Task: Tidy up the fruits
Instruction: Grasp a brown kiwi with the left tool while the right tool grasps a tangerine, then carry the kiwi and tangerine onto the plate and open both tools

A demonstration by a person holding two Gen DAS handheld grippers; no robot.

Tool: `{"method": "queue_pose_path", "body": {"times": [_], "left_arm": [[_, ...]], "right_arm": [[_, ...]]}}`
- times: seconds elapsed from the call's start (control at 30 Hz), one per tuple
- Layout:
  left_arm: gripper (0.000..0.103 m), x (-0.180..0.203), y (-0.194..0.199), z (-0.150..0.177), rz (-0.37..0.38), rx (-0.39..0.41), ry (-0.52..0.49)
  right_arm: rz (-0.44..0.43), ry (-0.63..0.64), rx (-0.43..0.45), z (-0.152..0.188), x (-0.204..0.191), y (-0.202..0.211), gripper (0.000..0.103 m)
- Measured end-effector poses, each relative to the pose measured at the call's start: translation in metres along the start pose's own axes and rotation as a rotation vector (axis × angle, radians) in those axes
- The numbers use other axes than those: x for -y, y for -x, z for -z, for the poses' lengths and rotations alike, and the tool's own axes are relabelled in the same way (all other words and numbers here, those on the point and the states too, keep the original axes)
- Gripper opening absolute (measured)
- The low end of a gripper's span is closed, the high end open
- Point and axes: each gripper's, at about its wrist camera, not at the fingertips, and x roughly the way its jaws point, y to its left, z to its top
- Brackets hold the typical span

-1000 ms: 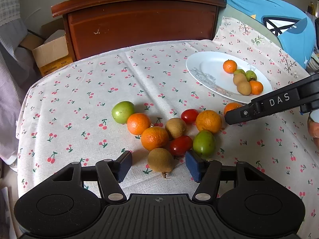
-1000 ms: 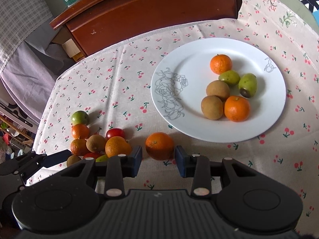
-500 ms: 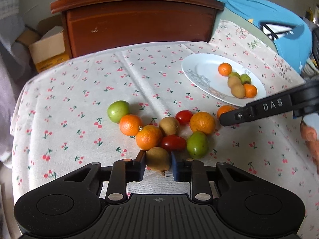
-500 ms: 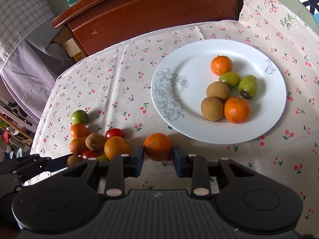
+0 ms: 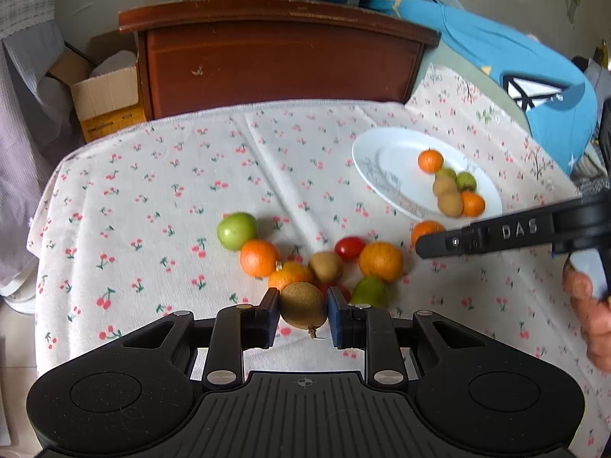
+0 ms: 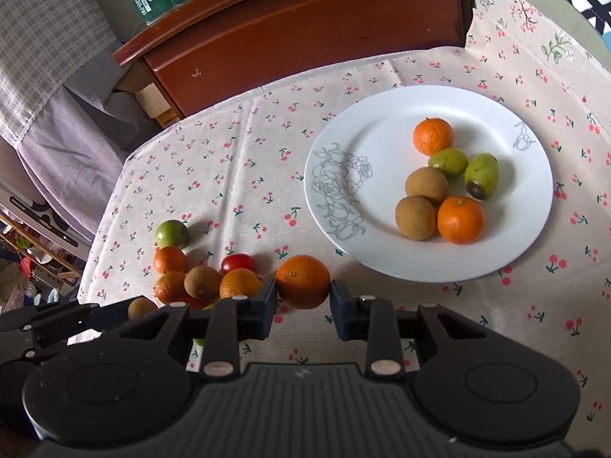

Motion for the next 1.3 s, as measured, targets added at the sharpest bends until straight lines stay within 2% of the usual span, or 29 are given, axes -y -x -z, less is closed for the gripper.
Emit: {"method": "queue_pose_path", "body": {"times": [0.27,0.47,0.77,1.0,1.3], "left_arm": [[0.024,0.000,0.008,-0.016,0.005,0.058,0.045],[0.024,0.011,0.010,-0.032,0.030,0.105,0.047],[0.024,0.031,0.001,-0.061,0.093,0.132,0.045],[0.024,0.042,-0.023,-0.074,0.115,0.105,0.057],[0.024,0.055,-0.051,-0.083,0.136,0.072,0.041]], "right_arm": [[-0.021,-0.006,0.030,-0.005,0.000,0.010,0.030],[-0.028,-0.036,0.102,-0.019,0.008,0.030,0.030],[0.029,-0.102,0.218,-0.044,0.033,0.059,0.030],[0.091,-0.185,0.247,-0.051,0.061,0.065,0.030],[0.121,-0.263,0.212,-0.051,0.082,0.054,0.030]]}}
